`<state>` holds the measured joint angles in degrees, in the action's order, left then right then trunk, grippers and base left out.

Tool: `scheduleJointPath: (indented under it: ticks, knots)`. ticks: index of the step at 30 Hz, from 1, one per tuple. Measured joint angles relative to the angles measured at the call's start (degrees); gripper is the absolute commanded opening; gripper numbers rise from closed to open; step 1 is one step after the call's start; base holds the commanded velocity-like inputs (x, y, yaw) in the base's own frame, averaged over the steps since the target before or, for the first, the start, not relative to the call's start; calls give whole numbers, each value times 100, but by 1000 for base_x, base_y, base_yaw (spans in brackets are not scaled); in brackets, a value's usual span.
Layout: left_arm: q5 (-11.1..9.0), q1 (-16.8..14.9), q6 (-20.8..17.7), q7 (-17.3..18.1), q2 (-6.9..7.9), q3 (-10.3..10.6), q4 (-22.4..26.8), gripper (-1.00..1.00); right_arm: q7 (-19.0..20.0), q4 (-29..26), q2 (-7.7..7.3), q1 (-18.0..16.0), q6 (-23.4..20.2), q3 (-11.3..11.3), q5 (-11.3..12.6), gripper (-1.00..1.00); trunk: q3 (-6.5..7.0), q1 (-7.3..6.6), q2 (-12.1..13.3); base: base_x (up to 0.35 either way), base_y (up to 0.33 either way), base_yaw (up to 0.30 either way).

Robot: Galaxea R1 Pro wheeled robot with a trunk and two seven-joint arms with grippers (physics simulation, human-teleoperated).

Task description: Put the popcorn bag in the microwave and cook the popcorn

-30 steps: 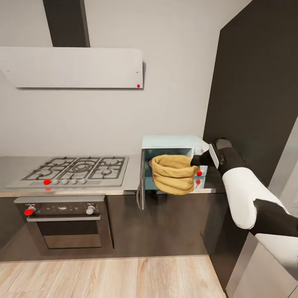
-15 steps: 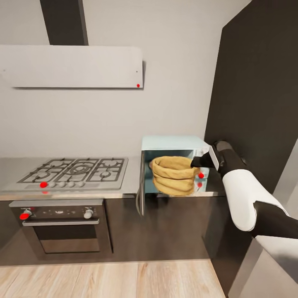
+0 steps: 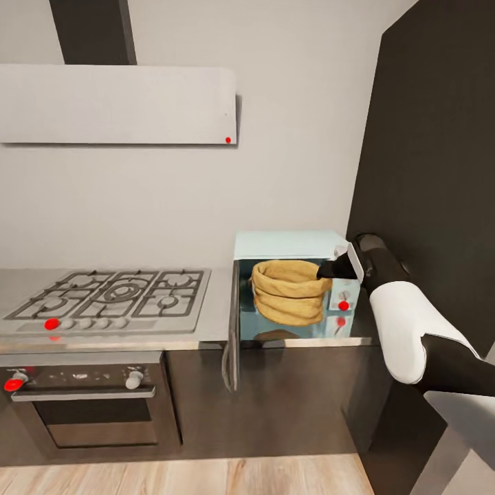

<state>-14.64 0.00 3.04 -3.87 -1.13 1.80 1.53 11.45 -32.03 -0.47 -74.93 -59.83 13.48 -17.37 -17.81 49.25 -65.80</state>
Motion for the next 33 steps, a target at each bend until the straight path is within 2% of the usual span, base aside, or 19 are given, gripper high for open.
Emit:
scheduleJointPath:
  ticks: [7,13,33]
  knots:
    - [0,0,0,0,0,-1,1,100,3,100,0,3,7,-6,-92,-100,-1,0,1,249,0,0]
    - [0,0,0,0,0,-3,1,100,3,135,0,3,3,-4,-63,-100,-1,1,1,219,0,0]
    - [-8,0,0,-5,-2,-8,0,100,-18,26,7,253,0,1,37,-100,1,1,-1,21,0,0]
